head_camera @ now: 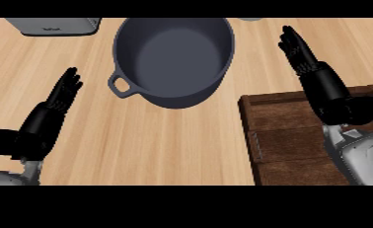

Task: Pick the bell pepper from the tray and place it in the pot

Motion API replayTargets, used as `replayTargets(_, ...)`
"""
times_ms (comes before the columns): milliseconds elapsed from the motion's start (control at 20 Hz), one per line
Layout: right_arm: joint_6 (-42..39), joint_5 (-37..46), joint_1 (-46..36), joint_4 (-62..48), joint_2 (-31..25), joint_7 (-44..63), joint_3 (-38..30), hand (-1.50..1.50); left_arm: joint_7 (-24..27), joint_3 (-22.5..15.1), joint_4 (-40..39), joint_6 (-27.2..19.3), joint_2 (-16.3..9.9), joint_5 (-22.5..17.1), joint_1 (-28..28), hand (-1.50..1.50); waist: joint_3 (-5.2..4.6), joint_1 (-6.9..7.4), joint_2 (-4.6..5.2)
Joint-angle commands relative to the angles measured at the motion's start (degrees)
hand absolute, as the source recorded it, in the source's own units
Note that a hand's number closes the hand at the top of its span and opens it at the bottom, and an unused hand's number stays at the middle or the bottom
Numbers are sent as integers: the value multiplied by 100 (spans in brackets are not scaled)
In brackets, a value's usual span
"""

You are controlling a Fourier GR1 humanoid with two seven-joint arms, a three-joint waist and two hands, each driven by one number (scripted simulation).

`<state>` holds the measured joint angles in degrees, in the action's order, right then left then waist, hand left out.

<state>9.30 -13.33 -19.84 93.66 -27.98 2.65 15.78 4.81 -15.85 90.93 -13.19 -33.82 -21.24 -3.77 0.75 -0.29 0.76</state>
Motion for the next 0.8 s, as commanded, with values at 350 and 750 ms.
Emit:
replayTargets(350,656,1565,974,132,-1279,-1848,-1163,150,-1079,460,-1240,-791,-336,297,646,0,-35,-503,-161)
replayTargets(750,1468,1781,3476,336,-553,-5022,-1562,-150,-1889,384,-1172,-937,-390,531,96,0,-63,-225,-98)
